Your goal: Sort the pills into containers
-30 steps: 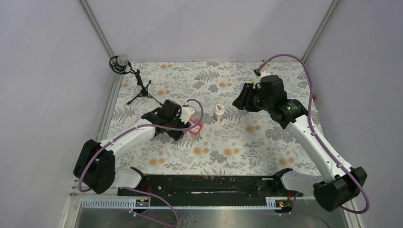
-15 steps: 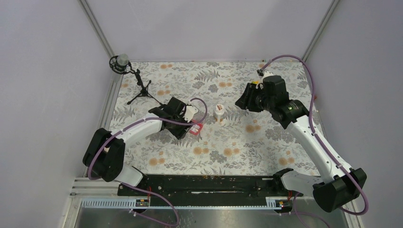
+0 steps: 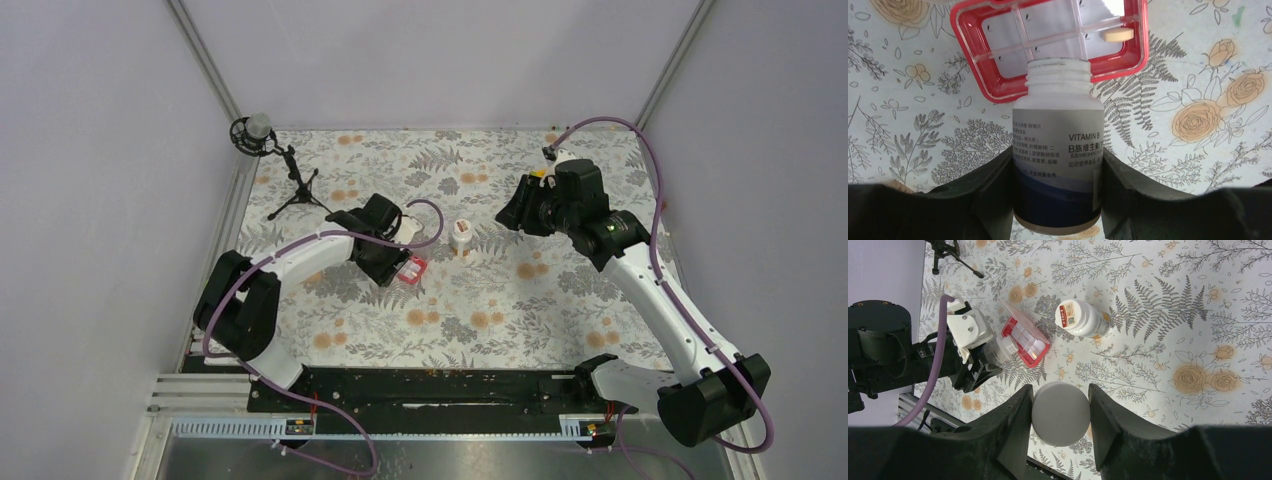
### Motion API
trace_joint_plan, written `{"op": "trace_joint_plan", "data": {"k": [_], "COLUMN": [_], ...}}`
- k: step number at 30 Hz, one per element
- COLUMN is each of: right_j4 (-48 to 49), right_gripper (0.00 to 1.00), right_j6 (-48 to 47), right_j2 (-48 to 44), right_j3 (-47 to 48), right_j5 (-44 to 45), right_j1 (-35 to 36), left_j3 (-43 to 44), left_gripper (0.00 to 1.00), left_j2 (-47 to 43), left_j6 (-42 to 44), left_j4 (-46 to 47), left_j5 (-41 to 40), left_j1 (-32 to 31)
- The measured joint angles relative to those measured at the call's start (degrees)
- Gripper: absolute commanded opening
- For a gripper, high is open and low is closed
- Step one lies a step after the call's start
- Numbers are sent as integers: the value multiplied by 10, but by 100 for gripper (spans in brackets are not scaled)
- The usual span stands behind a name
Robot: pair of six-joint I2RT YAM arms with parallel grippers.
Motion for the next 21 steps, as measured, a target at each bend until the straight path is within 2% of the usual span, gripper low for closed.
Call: {"op": "trace_joint_plan", "data": {"k": [21], "right_j4": [3], "right_gripper": [40], "right_j6": [5], "right_j2": [0], "right_j3": [-8], "right_j5": [-10], "right_j1": [-6], "left_j3": [42], "left_gripper": [0], "left_j2": [32], "left_j6": [-15], "left_j4": [-61], "left_j5": [-5], "left_j1": [-4]}}
